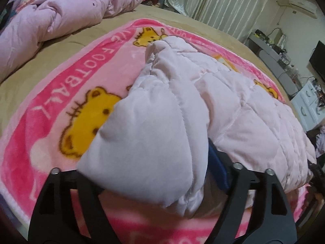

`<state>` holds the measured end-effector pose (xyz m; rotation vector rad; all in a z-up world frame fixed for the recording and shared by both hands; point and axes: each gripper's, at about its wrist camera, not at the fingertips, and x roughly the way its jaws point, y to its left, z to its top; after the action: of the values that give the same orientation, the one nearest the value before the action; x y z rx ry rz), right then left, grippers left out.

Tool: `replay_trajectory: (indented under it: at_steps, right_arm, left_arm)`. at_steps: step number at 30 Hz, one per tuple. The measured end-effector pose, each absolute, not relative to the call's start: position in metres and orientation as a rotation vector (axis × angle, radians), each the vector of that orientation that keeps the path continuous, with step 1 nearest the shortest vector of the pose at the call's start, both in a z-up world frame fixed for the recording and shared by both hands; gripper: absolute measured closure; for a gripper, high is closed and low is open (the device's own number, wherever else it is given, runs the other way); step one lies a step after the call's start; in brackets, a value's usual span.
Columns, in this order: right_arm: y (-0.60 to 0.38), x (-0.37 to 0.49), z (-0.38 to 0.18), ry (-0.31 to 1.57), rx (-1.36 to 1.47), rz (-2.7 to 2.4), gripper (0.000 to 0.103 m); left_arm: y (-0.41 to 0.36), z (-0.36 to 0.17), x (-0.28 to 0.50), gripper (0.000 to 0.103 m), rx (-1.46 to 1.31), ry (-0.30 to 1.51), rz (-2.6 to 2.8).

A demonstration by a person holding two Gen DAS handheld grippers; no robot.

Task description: Fold large clothes

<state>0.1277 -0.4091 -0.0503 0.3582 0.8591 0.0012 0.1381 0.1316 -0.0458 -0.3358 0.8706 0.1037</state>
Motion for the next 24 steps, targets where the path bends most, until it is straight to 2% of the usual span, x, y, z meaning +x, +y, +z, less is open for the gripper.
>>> replay_trajectory:
  at_steps: [3, 5, 8, 16, 24]
  right_arm:
    - [-0.414, 0.117, -0.036, 0.823, 0.336, -0.012, 0.004]
    - [-0.414, 0.108, -0.022, 0.777, 0.31, -0.022, 0.004]
    - [-0.412, 0.092, 0.001, 0.69, 0.263, -0.028, 0.004]
    - [-0.376, 0.057, 0.049, 0.57, 0.19, 0.103, 0.004]
    - [-0.322, 0.027, 0.073, 0.521, 0.139, 0.242, 0.004]
  left_arm:
    - [0.131, -0.04, 0.128, 0.023, -0.314, 0.868, 0.129]
    - [0.13, -0.033, 0.121, 0.015, -0.288, 0.854, 0.16]
    - [0.127, -0.013, 0.103, 0.009, -0.242, 0.8, 0.19]
    - [0.11, 0.047, 0.061, 0.009, -0.218, 0.665, 0.157]
    - [0.081, 0.07, 0.036, 0.009, -0.205, 0.622, 0.092]
